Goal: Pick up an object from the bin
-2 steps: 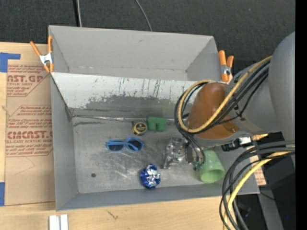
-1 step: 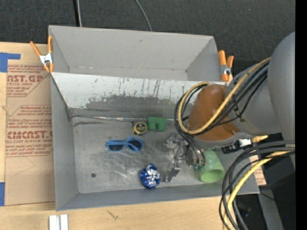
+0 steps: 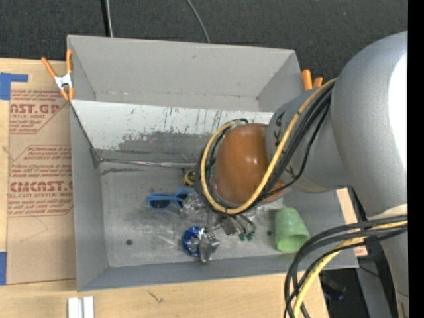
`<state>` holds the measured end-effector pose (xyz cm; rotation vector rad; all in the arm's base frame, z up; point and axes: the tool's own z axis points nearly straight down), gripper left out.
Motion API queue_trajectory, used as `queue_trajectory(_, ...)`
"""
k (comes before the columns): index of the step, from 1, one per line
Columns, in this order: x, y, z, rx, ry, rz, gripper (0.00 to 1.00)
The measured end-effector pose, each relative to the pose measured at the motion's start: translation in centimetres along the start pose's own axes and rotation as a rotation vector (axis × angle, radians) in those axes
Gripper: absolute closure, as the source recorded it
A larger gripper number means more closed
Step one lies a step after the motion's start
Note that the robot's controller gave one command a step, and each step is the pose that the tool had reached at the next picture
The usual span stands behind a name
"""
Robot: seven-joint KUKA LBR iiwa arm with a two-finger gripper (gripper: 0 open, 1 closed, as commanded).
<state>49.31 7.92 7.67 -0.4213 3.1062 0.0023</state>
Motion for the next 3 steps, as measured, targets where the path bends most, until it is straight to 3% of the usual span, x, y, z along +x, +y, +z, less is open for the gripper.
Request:
queue_trajectory(1,-0.1,0.0,-0.1,0.0,-0.006,0.001,1.0)
queue_trajectory(2,-1.6,0.7,-9.1,0.001,-0.002,-0.064,1.0)
queue_trajectory(3,-2.9,0.9,-21.0,0.002,-0.005,-0.066,1.0)
